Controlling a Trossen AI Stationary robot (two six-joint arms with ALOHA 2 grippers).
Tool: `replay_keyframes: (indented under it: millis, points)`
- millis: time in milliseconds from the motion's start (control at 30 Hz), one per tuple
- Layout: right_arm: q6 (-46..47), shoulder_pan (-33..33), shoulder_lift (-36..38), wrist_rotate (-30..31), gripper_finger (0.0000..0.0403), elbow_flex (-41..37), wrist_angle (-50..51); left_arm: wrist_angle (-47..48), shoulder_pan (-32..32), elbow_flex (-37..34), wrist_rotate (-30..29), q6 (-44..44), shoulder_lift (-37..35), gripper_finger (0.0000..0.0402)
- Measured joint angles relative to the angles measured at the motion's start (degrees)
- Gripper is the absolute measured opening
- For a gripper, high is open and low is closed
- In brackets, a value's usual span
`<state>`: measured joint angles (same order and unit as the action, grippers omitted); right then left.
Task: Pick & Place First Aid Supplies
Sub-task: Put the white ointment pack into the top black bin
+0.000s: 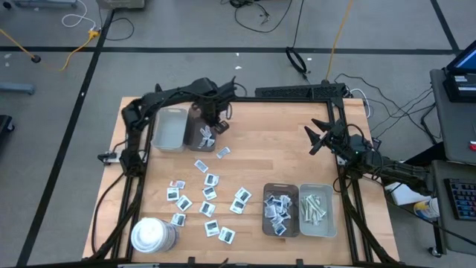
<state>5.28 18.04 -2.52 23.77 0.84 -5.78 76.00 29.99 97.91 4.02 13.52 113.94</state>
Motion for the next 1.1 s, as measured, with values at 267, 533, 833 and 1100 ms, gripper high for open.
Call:
replay_keyframes:
  millis: [267, 533, 833, 1100]
  points:
    - [0.0, 0.0, 0.0, 0.0, 0.022, 0.0, 0.0, -2.3, 1.7, -9.1, -0.5, 5.0, -5.5, 0.0]
    - [0.0, 0.0, 0.0, 0.0, 0.0221, 0.0, 0.0, -6.2, 2.1, -13.8, -0.7, 9.7, -5.4, 0.0038]
    - [0.0, 0.0, 0.0, 0.0, 0.0222, 0.0, 0.0, -9.1, 1.1, -13.8, -1.1, 9.4, -5.4, 0.0157]
    - [0.0, 0.0, 0.0, 0.0, 0.0221, 0.0, 0.0, -8.6, 2.1, -10.1, 0.1, 9.7, -5.3, 0.0205]
